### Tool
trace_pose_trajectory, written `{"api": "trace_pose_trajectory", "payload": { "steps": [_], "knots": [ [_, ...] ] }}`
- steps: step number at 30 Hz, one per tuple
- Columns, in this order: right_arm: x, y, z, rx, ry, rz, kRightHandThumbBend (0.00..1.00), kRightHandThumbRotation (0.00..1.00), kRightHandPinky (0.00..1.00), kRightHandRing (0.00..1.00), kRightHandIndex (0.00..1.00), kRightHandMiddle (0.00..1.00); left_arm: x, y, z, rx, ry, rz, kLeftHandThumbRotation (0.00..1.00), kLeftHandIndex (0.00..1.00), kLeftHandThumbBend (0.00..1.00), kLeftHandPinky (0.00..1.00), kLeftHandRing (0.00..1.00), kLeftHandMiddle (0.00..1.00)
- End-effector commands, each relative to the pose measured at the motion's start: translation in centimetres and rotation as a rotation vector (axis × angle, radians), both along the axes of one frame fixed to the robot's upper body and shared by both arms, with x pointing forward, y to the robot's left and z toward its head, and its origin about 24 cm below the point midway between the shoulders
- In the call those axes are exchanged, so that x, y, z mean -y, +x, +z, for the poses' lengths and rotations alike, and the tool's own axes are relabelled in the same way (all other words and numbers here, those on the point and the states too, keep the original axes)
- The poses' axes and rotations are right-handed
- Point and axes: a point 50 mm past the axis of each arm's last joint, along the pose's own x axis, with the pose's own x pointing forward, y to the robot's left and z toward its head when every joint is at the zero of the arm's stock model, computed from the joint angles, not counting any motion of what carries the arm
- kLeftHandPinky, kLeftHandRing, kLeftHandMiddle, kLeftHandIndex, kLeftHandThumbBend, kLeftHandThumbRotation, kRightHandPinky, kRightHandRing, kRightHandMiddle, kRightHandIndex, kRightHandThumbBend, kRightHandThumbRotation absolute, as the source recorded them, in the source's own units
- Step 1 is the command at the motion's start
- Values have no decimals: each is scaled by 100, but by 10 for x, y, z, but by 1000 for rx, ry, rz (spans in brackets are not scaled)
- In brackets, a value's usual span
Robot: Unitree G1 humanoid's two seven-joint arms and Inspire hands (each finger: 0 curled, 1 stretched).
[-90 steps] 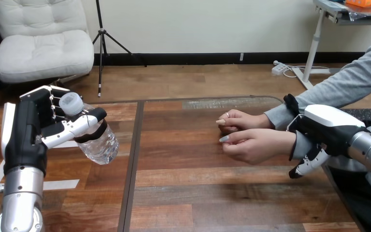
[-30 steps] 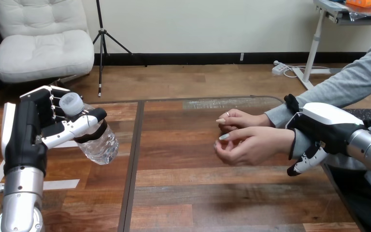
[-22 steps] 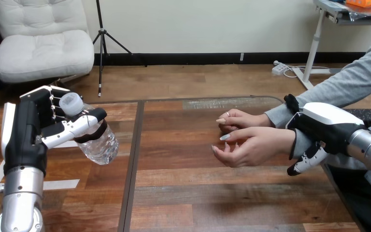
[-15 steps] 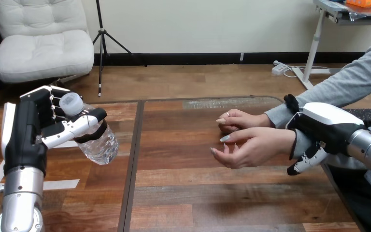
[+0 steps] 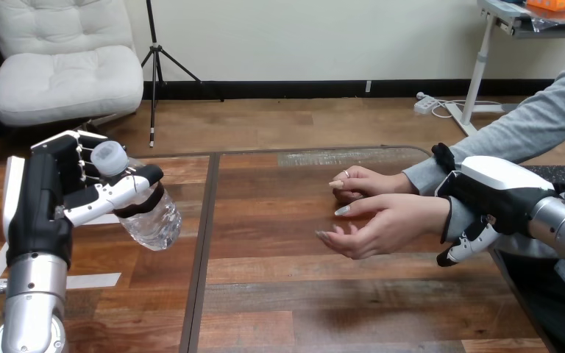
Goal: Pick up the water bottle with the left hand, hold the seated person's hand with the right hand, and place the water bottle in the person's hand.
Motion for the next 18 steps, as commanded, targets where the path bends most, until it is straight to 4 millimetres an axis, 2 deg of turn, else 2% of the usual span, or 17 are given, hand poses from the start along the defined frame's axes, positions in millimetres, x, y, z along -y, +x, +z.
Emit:
{"api": "trace_pose_trajectory", "payload": {
  "steps": [1,18],
  "knots": [
    [-8,15,38,147,61,23,73,0,21,25,32,31,12,8,28,122,12,-52,0,40,75,33,37,41],
    [-13,17,44,178,69,35,72,0,24,28,34,34,31,13,28,130,7,-124,0,39,76,31,36,40]
  ]
}}
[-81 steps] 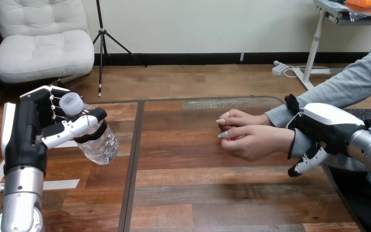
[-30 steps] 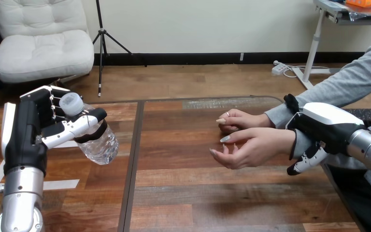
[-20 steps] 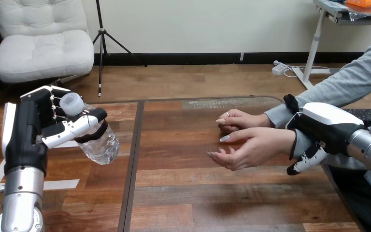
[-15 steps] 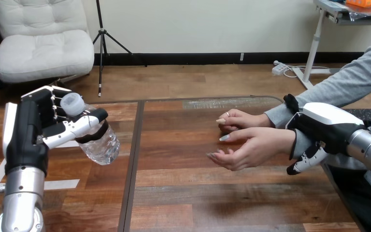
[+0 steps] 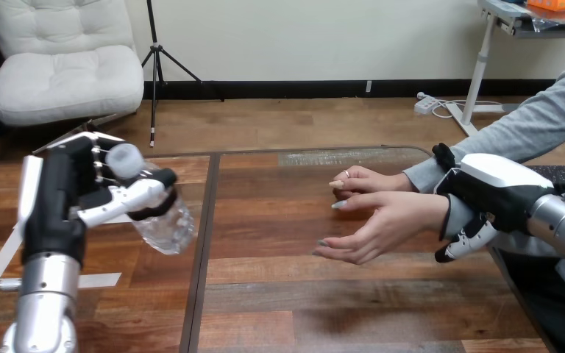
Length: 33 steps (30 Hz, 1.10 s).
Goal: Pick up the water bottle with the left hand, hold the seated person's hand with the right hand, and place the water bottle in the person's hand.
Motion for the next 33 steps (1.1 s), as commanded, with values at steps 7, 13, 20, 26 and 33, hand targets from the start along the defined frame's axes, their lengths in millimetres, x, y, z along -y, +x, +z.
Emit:
{"api": "trace_pose_trajectory", "payload": {
  "steps": [7,13,20,26,33],
  "knots": [
    [-13,16,43,176,71,45,72,0,26,30,35,35,25,13,30,147,-3,-96,0,39,75,30,35,39],
    [-15,17,44,174,73,44,71,0,27,30,34,35,32,14,30,138,-11,-111,0,39,75,30,35,39],
    [-18,17,46,184,77,55,72,0,24,29,34,34,40,16,30,135,-17,-140,0,39,76,31,35,39],
    [-21,18,47,188,80,60,72,0,23,27,33,33,46,18,29,134,-34,-162,0,39,77,31,35,39],
    [-24,18,47,195,85,68,72,0,22,26,33,32,54,19,28,124,-35,-183,0,38,78,31,35,38]
  ]
}}
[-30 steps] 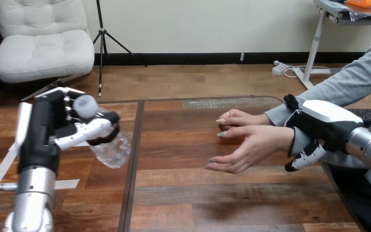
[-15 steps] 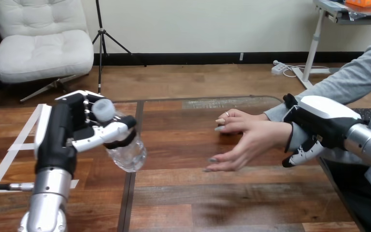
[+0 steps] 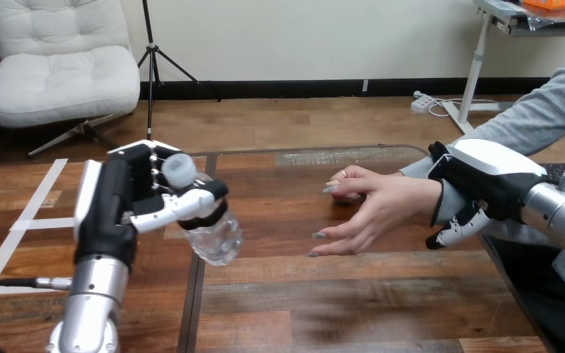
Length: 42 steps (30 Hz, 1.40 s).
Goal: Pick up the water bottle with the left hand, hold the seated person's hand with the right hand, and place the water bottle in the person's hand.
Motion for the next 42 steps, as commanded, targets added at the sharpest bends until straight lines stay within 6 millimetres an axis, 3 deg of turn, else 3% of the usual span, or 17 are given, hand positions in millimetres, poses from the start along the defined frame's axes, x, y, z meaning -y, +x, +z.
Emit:
{"api": "trace_pose_trajectory", "payload": {
  "steps": [1,14,42],
  "knots": [
    [-14,13,36,146,67,41,73,0,22,26,33,32,15,16,39,153,7,-53,0,38,78,31,35,38],
    [-19,15,37,154,69,55,73,0,23,27,32,32,27,18,39,149,-1,-94,0,38,79,30,34,38],
    [-30,18,37,141,68,77,71,0,25,28,33,33,33,21,41,153,-11,-126,0,37,80,30,34,38]
  ]
}}
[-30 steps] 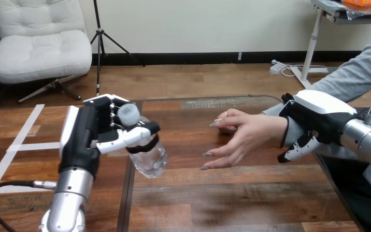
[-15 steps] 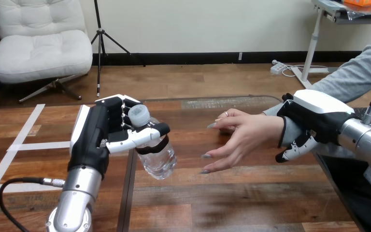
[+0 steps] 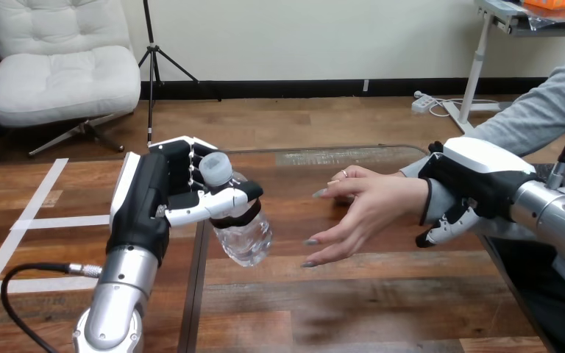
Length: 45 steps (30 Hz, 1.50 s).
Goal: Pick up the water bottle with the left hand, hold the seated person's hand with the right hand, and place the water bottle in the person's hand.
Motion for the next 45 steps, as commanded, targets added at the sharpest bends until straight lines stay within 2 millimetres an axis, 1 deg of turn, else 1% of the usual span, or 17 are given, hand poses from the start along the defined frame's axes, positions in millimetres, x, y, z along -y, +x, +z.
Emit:
{"api": "trace_pose_trajectory", "payload": {
  "steps": [1,27,45],
  "knots": [
    [-20,16,38,144,56,64,71,0,24,28,33,32,9,14,37,157,-12,-35,0,37,80,30,34,38],
    [-29,19,38,143,74,93,72,0,23,26,31,31,11,16,38,157,0,-32,0,37,78,30,34,38],
    [-33,20,41,151,82,104,72,0,24,28,33,33,19,20,37,163,24,-48,0,37,78,30,34,38]
  ]
}}
